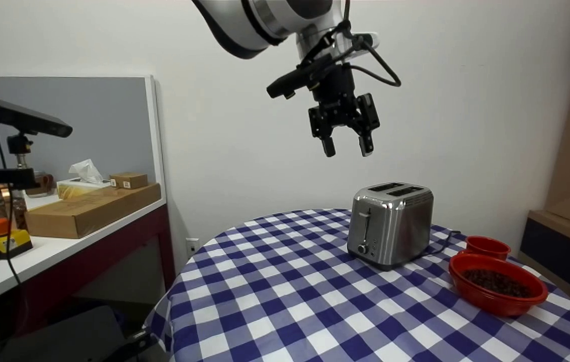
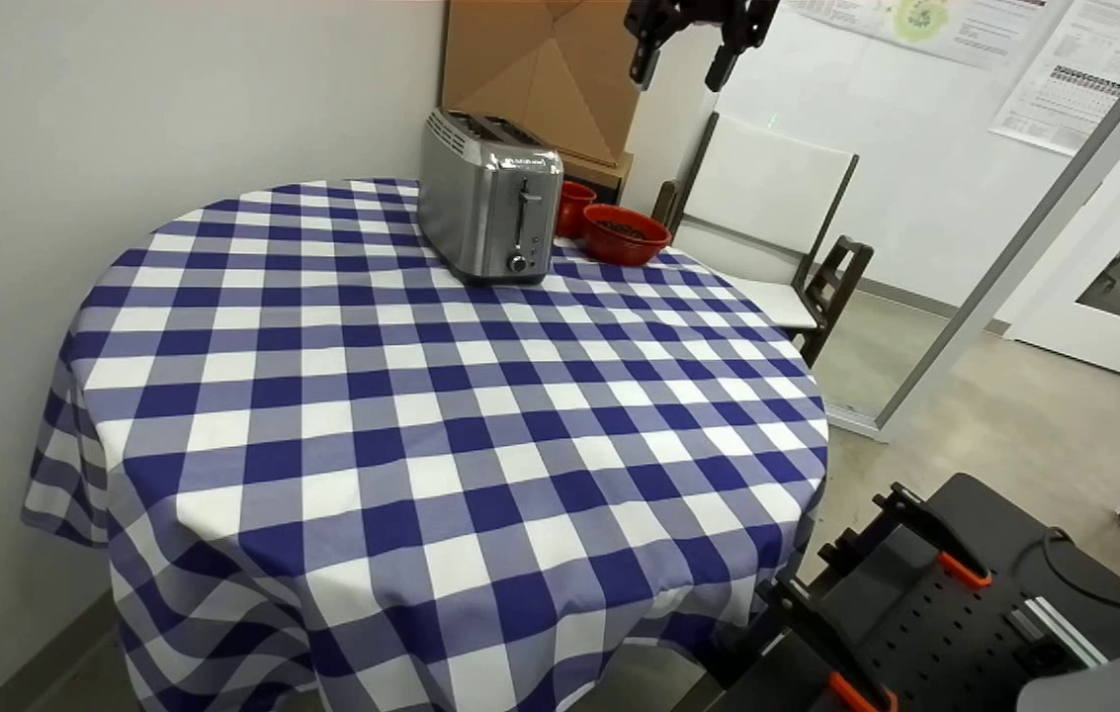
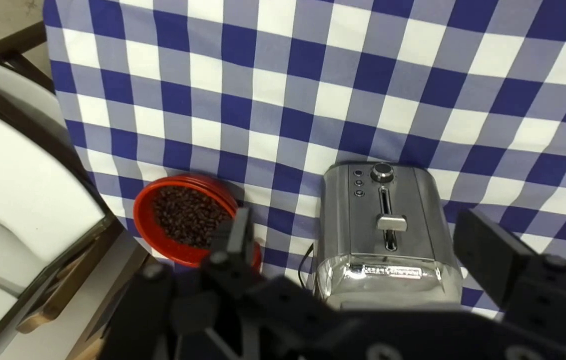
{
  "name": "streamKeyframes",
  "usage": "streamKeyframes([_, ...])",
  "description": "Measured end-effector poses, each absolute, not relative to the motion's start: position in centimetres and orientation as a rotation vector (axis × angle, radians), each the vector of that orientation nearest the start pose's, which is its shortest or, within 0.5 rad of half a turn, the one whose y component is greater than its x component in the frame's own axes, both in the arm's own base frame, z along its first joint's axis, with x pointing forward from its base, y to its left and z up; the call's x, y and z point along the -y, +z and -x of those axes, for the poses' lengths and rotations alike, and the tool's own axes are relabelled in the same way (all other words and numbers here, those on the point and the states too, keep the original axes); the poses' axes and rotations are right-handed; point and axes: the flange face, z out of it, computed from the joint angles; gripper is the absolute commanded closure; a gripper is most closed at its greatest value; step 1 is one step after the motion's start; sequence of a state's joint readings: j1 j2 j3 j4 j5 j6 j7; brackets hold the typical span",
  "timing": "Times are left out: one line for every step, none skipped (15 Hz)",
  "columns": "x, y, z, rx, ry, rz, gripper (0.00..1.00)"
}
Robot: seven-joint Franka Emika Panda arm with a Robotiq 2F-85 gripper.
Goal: Push the toaster lever downwards on the toaster
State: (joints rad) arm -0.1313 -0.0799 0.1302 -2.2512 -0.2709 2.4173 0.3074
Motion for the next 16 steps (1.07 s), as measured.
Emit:
streamKeyframes([0.2, 41.8, -54.7, -0.213, -0.444, 3.271, 0.0])
streamKeyframes([0.2, 41.3, -56.2, -0.218, -0.44, 3.265, 0.0])
streamKeyframes([0.1, 40.9, -57.6, -0.218, -0.439, 3.26, 0.25])
streamKeyframes([0.0, 40.4, -58.9, -0.217, -0.44, 3.256, 0.26])
streamKeyframes([-0.2, 40.0, -60.2, -0.212, -0.44, 3.254, 0.34])
streamKeyframes([-0.4, 39.5, -61.2, -0.209, -0.441, 3.251, 0.41])
streamKeyframes([-0.7, 39.1, -62.2, -0.204, -0.443, 3.25, 0.48])
streamKeyframes([-0.9, 38.6, -63.1, -0.199, -0.444, 3.25, 0.56])
streamKeyframes([-1.2, 38.2, -63.9, -0.194, -0.446, 3.251, 0.63])
streamKeyframes([-1.4, 37.8, -64.7, -0.19, -0.448, 3.252, 0.72])
streamKeyframes([-1.7, 37.5, -65.4, -0.187, -0.452, 3.253, 0.78])
streamKeyframes([-1.8, 37.2, -66.0, -0.189, -0.458, 3.253, 0.85])
streamKeyframes([-2.0, 36.9, -66.5, -0.194, -0.471, 3.251, 0.94])
streamKeyframes([-2.2, 36.5, -67.1, -0.193, -0.491, 3.248, 0.99])
streamKeyframes([-2.3, 36.2, -67.6, -0.188, -0.513, 3.244, 1.0])
streamKeyframes([-2.5, 35.7, -68.0, -0.182, -0.531, 3.241, 1.0])
